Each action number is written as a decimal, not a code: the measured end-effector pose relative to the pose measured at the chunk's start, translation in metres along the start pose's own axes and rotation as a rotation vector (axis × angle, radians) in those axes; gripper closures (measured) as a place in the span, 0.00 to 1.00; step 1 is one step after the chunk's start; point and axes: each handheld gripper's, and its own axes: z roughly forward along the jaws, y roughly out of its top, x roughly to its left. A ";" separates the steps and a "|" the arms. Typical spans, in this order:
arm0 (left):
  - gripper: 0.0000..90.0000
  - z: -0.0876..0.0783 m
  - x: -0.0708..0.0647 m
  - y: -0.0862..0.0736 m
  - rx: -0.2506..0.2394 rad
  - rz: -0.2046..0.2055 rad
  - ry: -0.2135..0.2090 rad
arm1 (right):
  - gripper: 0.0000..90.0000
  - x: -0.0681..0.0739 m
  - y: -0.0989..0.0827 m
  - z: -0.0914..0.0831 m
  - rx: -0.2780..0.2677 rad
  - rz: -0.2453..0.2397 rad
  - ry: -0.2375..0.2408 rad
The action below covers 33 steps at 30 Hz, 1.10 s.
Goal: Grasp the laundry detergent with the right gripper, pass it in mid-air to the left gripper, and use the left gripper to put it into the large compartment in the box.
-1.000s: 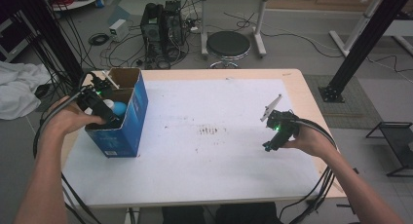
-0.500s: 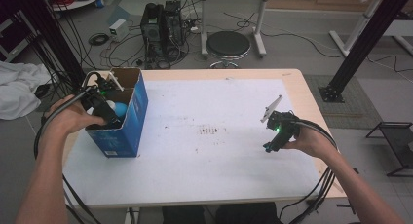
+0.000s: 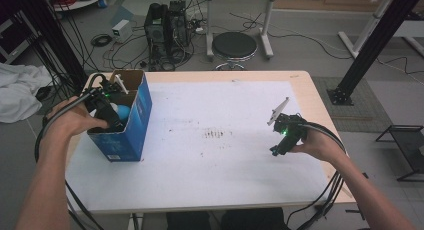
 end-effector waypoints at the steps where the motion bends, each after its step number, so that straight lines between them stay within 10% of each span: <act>1: 0.40 0.000 0.000 0.001 0.006 0.004 -0.001 | 0.24 0.000 0.000 0.000 0.001 0.000 0.001; 3: 0.38 -0.002 0.003 0.002 0.048 0.053 -0.003 | 0.24 0.000 -0.001 -0.001 0.000 0.002 -0.001; 4: 0.37 0.000 0.000 0.001 0.008 0.006 -0.001 | 0.24 0.000 -0.001 -0.001 0.004 0.001 -0.002; 10: 0.37 -0.005 0.002 0.002 0.044 0.058 0.002 | 0.24 0.000 -0.002 -0.001 0.001 -0.001 -0.001; 33: 0.31 -0.026 -0.004 0.000 0.006 0.035 0.015 | 0.24 0.001 0.000 -0.002 -0.004 0.008 0.000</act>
